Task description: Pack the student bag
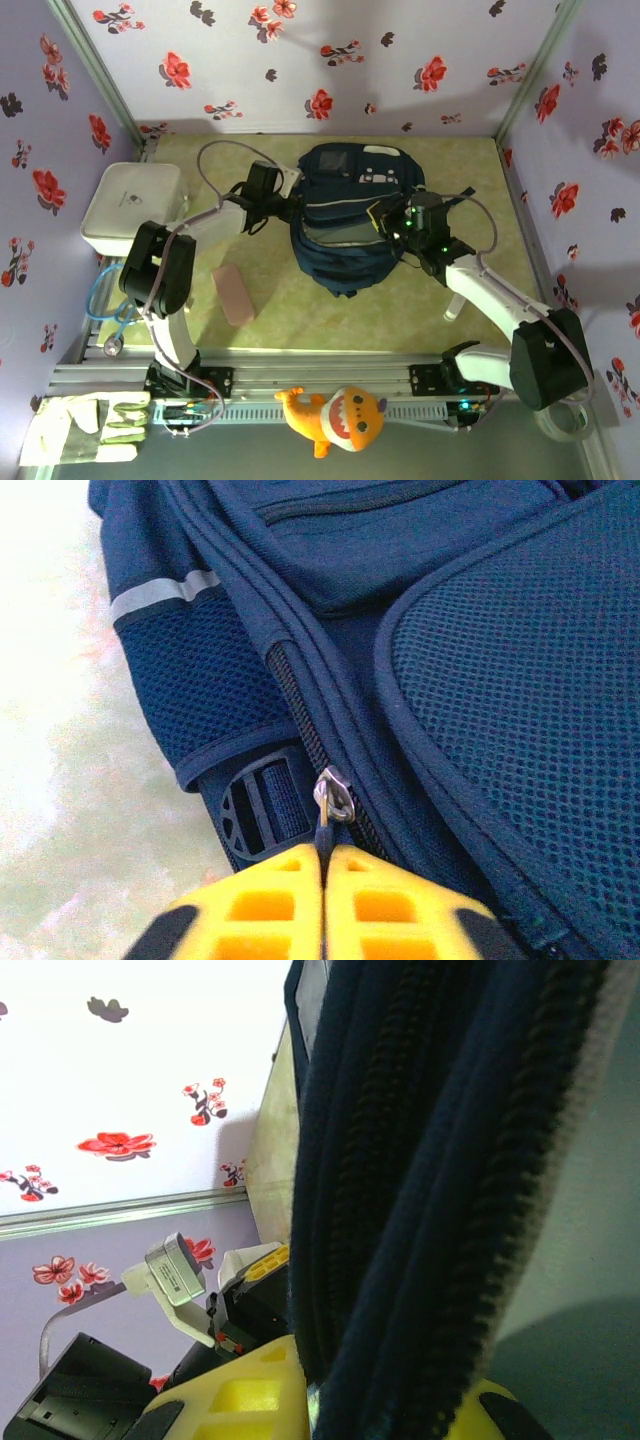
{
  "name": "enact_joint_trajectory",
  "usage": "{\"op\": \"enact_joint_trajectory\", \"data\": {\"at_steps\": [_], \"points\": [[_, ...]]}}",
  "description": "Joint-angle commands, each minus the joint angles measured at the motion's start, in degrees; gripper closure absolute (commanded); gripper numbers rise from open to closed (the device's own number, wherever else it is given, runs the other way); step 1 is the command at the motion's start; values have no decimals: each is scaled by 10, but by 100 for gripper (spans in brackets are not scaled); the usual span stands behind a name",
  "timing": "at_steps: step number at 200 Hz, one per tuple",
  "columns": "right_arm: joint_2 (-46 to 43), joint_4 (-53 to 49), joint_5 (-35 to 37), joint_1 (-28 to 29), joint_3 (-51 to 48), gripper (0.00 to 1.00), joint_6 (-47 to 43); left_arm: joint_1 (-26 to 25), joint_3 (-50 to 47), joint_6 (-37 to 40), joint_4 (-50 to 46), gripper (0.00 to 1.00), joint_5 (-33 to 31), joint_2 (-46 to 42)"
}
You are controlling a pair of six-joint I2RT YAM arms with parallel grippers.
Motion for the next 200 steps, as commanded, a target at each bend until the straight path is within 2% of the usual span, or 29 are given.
{"op": "enact_joint_trajectory", "data": {"at_steps": [1, 26, 81, 109, 122, 141, 159, 200], "points": [[8, 33, 3, -4, 23, 91, -25, 12, -8, -47, 33, 76, -61, -41], [36, 52, 2, -2, 32, 91, -25, 21, -43, -94, -15, 56, -102, -106], [101, 99, -21, 9, 82, 91, -24, 29, -169, -230, -178, 27, -142, -267], [134, 115, -25, 22, 106, 91, -25, 34, -228, -305, -272, 18, -168, -316], [147, 126, -28, 27, 113, 91, -21, 35, -258, -340, -300, 17, -175, -336], [165, 142, -36, 31, 118, 91, -12, 34, -304, -365, -309, 16, -166, -375], [173, 152, -41, 33, 120, 91, -6, 35, -331, -378, -323, 11, -191, -399], [177, 151, -38, 37, 118, 91, -5, 35, -364, -410, -306, 5, -181, -377]]}}
